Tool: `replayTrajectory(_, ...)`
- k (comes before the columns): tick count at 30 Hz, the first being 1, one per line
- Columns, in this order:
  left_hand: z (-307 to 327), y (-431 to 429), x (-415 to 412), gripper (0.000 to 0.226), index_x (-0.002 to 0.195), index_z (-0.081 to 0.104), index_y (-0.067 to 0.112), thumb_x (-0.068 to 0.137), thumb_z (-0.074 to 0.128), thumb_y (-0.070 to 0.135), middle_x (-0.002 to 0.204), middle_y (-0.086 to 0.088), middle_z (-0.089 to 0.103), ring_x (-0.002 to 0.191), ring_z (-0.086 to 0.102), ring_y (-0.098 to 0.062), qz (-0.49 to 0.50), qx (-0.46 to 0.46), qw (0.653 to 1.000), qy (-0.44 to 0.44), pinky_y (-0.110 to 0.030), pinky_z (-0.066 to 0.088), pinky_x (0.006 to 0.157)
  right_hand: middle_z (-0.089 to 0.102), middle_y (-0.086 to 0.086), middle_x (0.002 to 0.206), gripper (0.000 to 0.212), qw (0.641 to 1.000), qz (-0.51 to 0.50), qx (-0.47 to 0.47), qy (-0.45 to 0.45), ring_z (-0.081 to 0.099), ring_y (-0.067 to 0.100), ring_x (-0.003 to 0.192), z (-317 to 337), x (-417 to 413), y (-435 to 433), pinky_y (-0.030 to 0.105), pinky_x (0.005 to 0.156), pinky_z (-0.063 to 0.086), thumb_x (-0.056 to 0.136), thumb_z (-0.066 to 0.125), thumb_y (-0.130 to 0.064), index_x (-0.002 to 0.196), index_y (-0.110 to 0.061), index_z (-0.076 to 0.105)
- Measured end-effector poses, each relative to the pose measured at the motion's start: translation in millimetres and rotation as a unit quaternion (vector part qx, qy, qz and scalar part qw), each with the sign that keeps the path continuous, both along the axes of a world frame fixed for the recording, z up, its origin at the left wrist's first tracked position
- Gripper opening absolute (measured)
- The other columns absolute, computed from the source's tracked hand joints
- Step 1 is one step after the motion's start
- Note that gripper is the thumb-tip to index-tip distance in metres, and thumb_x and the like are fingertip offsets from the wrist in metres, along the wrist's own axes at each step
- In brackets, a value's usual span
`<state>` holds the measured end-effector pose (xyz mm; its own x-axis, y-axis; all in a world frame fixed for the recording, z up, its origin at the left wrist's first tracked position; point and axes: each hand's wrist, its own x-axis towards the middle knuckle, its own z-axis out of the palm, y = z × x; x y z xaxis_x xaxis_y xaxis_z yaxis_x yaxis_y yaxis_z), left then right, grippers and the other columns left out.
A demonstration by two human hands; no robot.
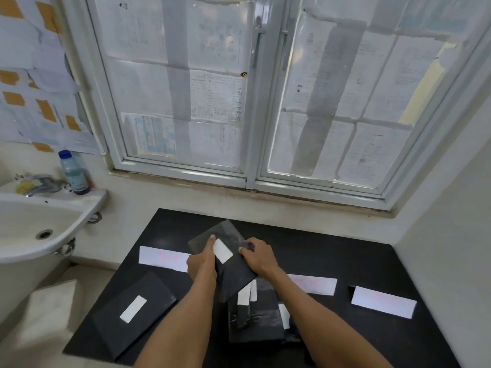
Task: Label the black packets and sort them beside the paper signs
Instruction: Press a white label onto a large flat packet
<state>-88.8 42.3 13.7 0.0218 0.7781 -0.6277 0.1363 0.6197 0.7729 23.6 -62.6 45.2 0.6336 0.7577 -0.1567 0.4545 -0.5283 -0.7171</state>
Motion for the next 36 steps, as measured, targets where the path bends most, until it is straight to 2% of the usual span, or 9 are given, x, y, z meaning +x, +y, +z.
replayTrajectory(3,-24,29,-41,0.080,0.128,0.053,0.001,0.072,0.074,0.054,0.123,-0.019,0.062,0.108,0.060,-0.037,-0.030,-0.003,0.999,0.041,-0.041,0.049,0.090,0.068,0.010,0.107,0.022,0.995,0.050,-0.061,0.057,0.063,0.027,0.100,-31,-23,22,0.032,0.084,0.049,0.086,0.055,-0.023,0.101,-0.013,0.068)
replayTrajectory(7,-52,49,-92,0.068,0.130,0.052,-0.006,0.081,0.074,0.034,0.133,-0.023,0.055,0.116,0.056,-0.039,-0.091,-0.056,0.989,0.104,-0.038,0.045,0.088,0.061,0.018,0.089,0.020,0.967,0.123,-0.174,0.140,0.067,0.037,0.086,-75,-64,39,0.042,0.069,0.056,0.084,0.042,-0.008,0.087,-0.009,0.062)
replayTrajectory(11,-74,41,-119,0.064,0.135,0.049,-0.003,0.087,0.070,0.034,0.143,-0.020,0.047,0.127,0.048,-0.037,-0.147,-0.111,0.976,0.114,-0.040,0.041,0.100,0.062,0.012,0.106,0.019,0.955,0.099,-0.208,0.186,0.060,0.026,0.086,-109,-89,40,0.035,0.072,0.055,0.086,0.045,-0.016,0.098,-0.013,0.060)
replayTrajectory(14,-87,38,-129,0.056,0.136,0.049,-0.003,0.090,0.064,0.027,0.143,-0.019,0.048,0.129,0.047,-0.035,-0.176,-0.063,0.969,0.160,-0.038,0.039,0.108,0.060,0.009,0.123,0.030,0.959,0.069,-0.200,0.188,0.059,0.024,0.103,-120,-93,43,0.029,0.084,0.047,0.086,0.050,-0.018,0.116,-0.015,0.056)
replayTrajectory(20,-85,51,-137,0.024,0.100,0.069,0.004,0.091,0.055,0.022,0.117,-0.016,0.066,0.114,0.058,-0.033,-0.204,0.065,0.928,0.306,-0.035,0.044,0.098,0.060,0.008,0.128,0.042,0.966,0.011,-0.180,0.182,0.057,0.025,0.116,-128,-88,52,0.025,0.093,0.043,0.088,0.053,-0.015,0.129,-0.013,0.053)
replayTrajectory(25,-84,70,-129,0.013,0.097,0.062,0.009,0.090,0.054,0.017,0.113,-0.015,0.064,0.105,0.058,-0.032,-0.261,0.112,0.904,0.319,-0.032,0.044,0.084,0.063,0.012,0.123,0.038,0.956,-0.048,-0.233,0.174,0.064,0.028,0.107,-141,-99,53,0.028,0.082,0.052,0.089,0.055,-0.022,0.121,-0.002,0.057)
replayTrajectory(28,-88,83,-120,0.014,0.078,0.050,0.019,0.088,0.047,0.010,0.116,-0.013,0.062,0.106,0.057,-0.029,-0.347,0.113,0.869,0.333,-0.028,0.039,0.081,0.058,0.017,0.127,0.041,0.917,-0.143,-0.253,0.272,0.066,0.035,0.099,-145,-111,53,0.040,0.072,0.061,0.087,0.058,-0.019,0.123,0.002,0.056)
replayTrajectory(32,-100,98,-105,0.036,0.125,0.055,0.014,0.091,0.043,0.011,0.137,-0.013,0.053,0.126,0.050,-0.028,-0.453,0.099,0.818,0.340,-0.029,0.039,0.100,0.039,0.021,0.141,0.059,0.830,-0.268,-0.246,0.423,0.049,0.043,0.119,-156,-127,58,0.057,0.089,0.051,0.090,0.058,-0.018,0.141,0.002,0.037)
replayTrajectory(36,-114,107,-96,0.044,0.135,0.048,0.012,0.093,0.049,0.022,0.140,-0.015,0.049,0.128,0.049,-0.027,-0.533,0.102,0.775,0.324,-0.029,0.038,0.103,0.047,0.019,0.142,0.062,0.842,-0.307,-0.232,0.379,0.049,0.032,0.130,-172,-139,61,0.034,0.103,0.044,0.093,0.051,-0.029,0.140,0.008,0.039)
